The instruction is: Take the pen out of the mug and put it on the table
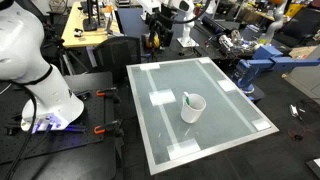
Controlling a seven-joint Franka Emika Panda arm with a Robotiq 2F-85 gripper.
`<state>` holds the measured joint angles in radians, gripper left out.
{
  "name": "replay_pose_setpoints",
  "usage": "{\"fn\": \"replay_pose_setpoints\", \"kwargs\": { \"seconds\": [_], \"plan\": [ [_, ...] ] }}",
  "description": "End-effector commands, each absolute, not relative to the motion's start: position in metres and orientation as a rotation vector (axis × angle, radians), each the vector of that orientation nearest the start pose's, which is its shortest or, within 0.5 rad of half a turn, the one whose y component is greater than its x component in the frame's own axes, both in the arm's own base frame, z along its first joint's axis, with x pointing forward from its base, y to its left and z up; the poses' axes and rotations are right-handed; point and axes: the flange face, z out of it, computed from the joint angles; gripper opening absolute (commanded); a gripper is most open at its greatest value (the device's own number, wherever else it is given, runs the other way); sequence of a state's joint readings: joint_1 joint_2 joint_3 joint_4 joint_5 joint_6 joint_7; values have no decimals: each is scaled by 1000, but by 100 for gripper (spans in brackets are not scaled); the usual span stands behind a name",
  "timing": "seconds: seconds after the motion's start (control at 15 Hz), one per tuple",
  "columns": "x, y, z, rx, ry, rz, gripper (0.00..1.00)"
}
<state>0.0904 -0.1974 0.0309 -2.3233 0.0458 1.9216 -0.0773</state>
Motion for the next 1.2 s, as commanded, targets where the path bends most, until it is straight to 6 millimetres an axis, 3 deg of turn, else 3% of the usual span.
{"fn": "replay_pose_setpoints", "kwargs": {
  "seconds": [0.0,0.33,0.6,1.13],
  "plan": [
    [450,58,405,-3082,-274,319,100],
    [450,58,405,-3082,-274,319,100],
    [456,55,415,-3113,-202,196,100],
    [488,11,438,-3141,183,-145,100]
  ]
}}
